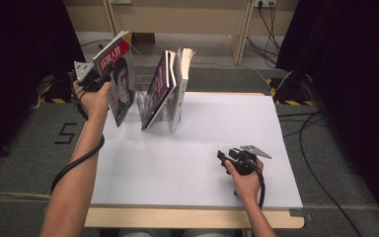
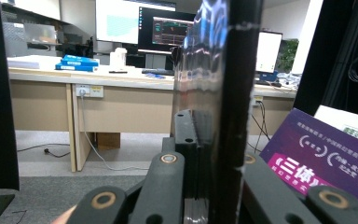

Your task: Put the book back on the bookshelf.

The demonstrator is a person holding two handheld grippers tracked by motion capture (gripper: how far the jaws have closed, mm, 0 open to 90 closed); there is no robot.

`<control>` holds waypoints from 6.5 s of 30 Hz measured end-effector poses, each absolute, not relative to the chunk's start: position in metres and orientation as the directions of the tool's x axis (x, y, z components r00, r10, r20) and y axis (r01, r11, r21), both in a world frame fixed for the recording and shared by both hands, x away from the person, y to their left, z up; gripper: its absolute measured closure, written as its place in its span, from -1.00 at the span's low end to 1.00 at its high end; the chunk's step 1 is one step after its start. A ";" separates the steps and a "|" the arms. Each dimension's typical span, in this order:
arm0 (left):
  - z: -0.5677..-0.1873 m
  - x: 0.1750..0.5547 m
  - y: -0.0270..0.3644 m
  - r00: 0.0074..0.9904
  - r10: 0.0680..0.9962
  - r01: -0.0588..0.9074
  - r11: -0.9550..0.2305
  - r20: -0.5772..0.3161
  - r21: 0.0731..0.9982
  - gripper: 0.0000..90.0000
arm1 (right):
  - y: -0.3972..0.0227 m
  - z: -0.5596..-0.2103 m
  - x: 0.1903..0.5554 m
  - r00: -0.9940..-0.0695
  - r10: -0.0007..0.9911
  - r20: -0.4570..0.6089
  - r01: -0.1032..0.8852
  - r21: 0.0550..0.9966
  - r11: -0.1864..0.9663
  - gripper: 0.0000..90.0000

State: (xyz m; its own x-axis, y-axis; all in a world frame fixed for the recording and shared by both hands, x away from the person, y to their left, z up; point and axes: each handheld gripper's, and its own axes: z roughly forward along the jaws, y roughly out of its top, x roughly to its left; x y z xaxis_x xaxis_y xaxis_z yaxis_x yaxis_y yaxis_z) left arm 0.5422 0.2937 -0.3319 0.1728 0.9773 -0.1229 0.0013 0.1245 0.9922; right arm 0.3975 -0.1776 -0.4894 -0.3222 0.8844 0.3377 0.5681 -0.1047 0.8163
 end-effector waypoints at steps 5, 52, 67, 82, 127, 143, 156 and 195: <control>-0.337 0.543 0.291 0.170 0.979 -0.009 0.113 -0.110 0.994 0.92 | -0.178 -0.490 0.398 -0.319 0.883 0.345 0.573 0.812 -0.111 -0.01; -0.347 0.542 0.232 0.400 0.913 0.028 -0.097 0.078 0.995 0.79 | -0.177 -0.488 0.397 -0.322 0.883 0.343 0.572 0.813 -0.107 -0.01; -0.352 0.542 0.227 0.403 0.914 0.057 -0.077 0.047 0.995 0.64 | -0.178 -0.488 0.397 -0.320 0.883 0.342 0.570 0.814 -0.109 -0.01; -0.351 0.527 0.228 0.415 0.910 0.081 -0.039 0.002 0.996 0.16 | -0.176 -0.488 0.397 -0.325 0.883 0.339 0.571 0.815 -0.103 -0.01; -0.360 0.460 0.258 0.490 0.869 0.136 -0.001 -0.066 0.991 -0.29 | -0.177 -0.487 0.396 -0.316 0.888 0.333 0.569 0.816 -0.104 -0.02; -0.372 0.440 0.275 0.487 0.870 0.146 0.008 -0.079 0.989 -0.30 | -0.175 -0.487 0.395 -0.315 0.888 0.334 0.572 0.814 -0.103 -0.02; -0.386 0.423 0.288 0.478 0.872 0.161 0.030 -0.104 0.987 -0.30 | -0.176 -0.487 0.395 -0.315 0.889 0.331 0.570 0.815 -0.102 -0.02; -0.438 0.371 0.327 0.414 0.900 0.244 0.034 -0.136 0.969 -0.31 | -0.174 -0.488 0.394 -0.315 0.890 0.329 0.570 0.816 -0.100 -0.03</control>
State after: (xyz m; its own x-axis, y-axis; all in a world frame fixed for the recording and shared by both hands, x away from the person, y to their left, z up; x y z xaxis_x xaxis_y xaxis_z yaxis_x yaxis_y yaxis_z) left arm 0.3709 0.3266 -0.4377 0.4136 0.9003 -0.1356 0.2440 0.0339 0.9692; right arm 0.3941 -0.1737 -0.4876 -0.3149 0.8903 0.3290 0.5696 -0.1000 0.8158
